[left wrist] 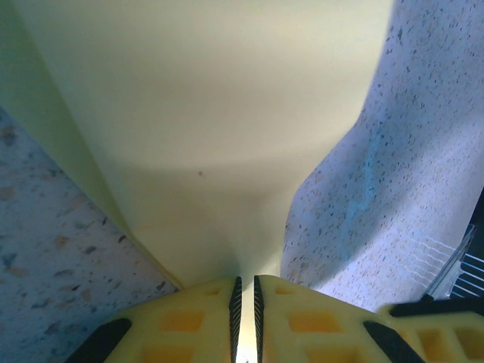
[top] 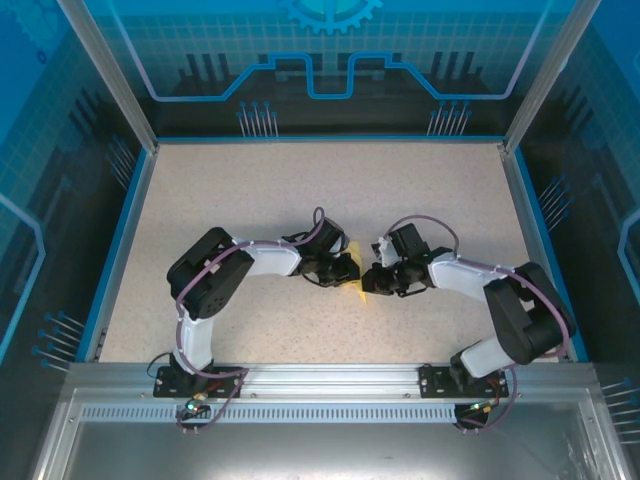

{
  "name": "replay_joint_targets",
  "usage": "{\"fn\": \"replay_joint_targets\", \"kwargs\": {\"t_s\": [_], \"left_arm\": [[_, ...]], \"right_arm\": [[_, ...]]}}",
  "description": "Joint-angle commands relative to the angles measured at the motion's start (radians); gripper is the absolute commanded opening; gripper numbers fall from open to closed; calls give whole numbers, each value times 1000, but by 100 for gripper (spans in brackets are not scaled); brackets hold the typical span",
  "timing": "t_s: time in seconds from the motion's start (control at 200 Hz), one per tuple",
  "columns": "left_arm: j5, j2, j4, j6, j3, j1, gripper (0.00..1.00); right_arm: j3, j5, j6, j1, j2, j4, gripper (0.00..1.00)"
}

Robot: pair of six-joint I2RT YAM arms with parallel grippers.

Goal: Fold a paper plane with a square sheet of paper (pick it up from the middle)
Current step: Fold the wing for the fifth time at the center of the table.

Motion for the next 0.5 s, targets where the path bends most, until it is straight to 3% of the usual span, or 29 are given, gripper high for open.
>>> {"fn": "replay_joint_targets", "kwargs": {"t_s": [0.0,0.18,0.335,0.495], "left_arm": [[-57,29,-79,9,4,4,17],[-52,27,-70,3,4,3,17],[-50,13,-73,14,9,4,17],[8,-20,-124,139,91,3,18]], "right_arm": [[21,-37,6,21,41,57,11],[26,-53,-14,29,101,63,11],[15,13,-40,25,146,3,10],[-17,39,-67,11,172,-38,9]]}}
